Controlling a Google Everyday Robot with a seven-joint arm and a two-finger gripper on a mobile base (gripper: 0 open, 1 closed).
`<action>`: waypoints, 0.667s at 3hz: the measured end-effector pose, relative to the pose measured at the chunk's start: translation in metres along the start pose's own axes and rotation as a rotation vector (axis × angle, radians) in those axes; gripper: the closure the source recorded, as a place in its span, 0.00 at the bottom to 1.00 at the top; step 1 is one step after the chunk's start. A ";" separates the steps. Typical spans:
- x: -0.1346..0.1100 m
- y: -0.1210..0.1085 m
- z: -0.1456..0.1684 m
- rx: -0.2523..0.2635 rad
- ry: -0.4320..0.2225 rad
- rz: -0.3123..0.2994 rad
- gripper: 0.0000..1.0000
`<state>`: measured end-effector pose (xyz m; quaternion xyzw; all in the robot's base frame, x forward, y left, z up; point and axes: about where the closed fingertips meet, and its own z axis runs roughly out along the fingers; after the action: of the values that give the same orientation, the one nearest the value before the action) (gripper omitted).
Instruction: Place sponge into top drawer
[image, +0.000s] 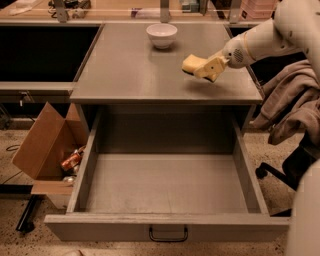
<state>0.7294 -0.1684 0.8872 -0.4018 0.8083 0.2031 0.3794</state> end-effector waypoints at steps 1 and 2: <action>0.012 0.067 -0.001 -0.145 -0.038 0.046 1.00; 0.012 0.067 -0.001 -0.145 -0.038 0.045 1.00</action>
Offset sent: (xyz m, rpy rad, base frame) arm -0.0499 0.0244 0.0041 0.0957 0.0481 0.0641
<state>0.6703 -0.1351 0.8799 -0.4058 0.7931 0.2772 0.3599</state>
